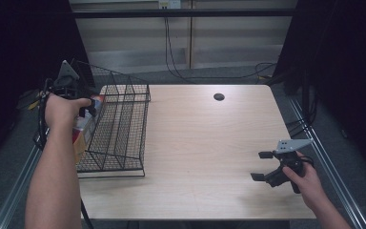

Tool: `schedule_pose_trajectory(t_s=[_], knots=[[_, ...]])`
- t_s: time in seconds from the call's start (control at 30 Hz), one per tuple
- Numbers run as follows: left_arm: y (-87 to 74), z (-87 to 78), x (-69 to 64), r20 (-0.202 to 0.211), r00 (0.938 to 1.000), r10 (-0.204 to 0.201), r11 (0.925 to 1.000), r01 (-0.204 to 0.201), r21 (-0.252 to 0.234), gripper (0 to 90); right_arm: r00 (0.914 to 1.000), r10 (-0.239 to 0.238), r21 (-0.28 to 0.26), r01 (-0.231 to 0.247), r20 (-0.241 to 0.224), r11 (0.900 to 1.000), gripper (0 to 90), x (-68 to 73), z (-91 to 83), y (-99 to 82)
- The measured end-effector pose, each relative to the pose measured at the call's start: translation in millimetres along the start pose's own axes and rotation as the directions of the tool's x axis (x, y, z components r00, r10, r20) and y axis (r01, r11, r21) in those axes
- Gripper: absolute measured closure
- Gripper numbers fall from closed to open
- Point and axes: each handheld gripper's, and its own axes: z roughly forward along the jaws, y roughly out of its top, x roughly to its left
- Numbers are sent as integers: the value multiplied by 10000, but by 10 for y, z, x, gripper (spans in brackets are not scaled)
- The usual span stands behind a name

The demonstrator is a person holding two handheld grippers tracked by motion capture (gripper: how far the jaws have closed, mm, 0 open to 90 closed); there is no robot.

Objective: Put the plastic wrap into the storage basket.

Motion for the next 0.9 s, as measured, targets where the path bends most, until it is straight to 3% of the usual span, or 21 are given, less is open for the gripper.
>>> schedule_pose_trajectory(t_s=[0.03, 0.23, 0.4, 0.57, 0.9], knots=[[7, -35, -4, 288, 9995, -111, 9998, 116, -183, 386, 10000, -32, 46, 32, -30, 10000, 21, 0, 2, -1], [4, -151, -82, 332, 9994, 25, 9991, -11, -426, 345, 10000, -82, 78, 83, -52, 9999, 21, 6, 8, 0], [-20, -167, -178, 713, 9970, 318, 9980, -277, -569, 335, 10000, -55, 30, 55, -24, 10000, 21, 12, -7, 1], [-32, -201, -282, 1000, 9919, 786, 9947, -713, -745, 323, 10000, -57, -2, 57, -5, 10000, 21, 13, -12, 11], [-104, -167, -457, 1582, 9794, 1257, 9888, -1106, -1006, 308, 9999, -120, -25, 120, -31, 9999, 21, 24, -4, 11]])
